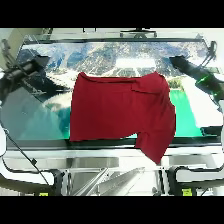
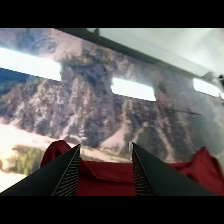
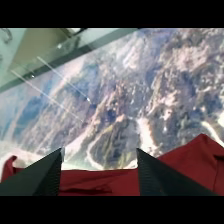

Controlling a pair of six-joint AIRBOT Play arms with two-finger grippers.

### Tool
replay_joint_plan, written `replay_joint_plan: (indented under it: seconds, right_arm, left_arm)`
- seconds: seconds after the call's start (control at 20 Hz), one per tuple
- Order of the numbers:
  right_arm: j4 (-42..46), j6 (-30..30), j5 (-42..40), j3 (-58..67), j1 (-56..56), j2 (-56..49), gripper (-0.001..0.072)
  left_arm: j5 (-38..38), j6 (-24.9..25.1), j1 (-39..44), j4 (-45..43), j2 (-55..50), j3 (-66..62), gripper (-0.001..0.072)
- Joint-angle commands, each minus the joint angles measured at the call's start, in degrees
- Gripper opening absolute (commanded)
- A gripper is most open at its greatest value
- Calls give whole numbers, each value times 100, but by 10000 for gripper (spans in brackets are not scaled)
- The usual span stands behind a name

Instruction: Fold the shirts.

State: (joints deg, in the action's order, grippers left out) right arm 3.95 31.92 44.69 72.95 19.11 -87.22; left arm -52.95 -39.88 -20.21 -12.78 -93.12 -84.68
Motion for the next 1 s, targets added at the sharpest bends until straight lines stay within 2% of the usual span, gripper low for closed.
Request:
replay_joint_plan:
  seconds: [0.0, 0.05, 0.1, 0.15, 0.25, 0.35, 0.5, 0.65, 0.95]
  right_arm:
    - [68, 612, 1499, 96, 713, 369, 220]
    - [271, 892, 2052, 85, 977, 546, 116]
    - [562, 1180, 2516, 66, 1185, 708, 104]
    - [949, 1434, 2938, -2, 1370, 907, 21]
    - [1845, 1840, 3294, -334, 1687, 1410, 21]
    - [2590, 2026, 3086, -892, 1956, 2015, 20]
    - [3300, 2295, 2291, -1908, 2505, 2874, 21]
    - [3292, 2295, 1961, -2592, 2909, 3230, 21]
    - [3289, 2275, 1985, -2857, 2940, 3257, 21]
  left_arm:
    - [-2096, -1569, -898, -920, -223, -793, 343]
    - [-2745, -1930, -1067, -1366, -223, -813, 342]
    - [-3344, -2153, -1174, -1692, -221, -726, 343]
    - [-3829, -2308, -1250, -1915, -168, -490, 343]
    - [-4315, -2365, -1305, -2177, 162, 396, 342]
    - [-3853, -2144, -1303, -2369, 643, 1401, 343]
    - [-3049, -2070, -1123, -3235, 1261, 2911, 343]
    - [-2505, -2072, -769, -3845, 1429, 3945, 342]
    - [-1473, -2063, 151, -3862, 1425, 4754, 343]
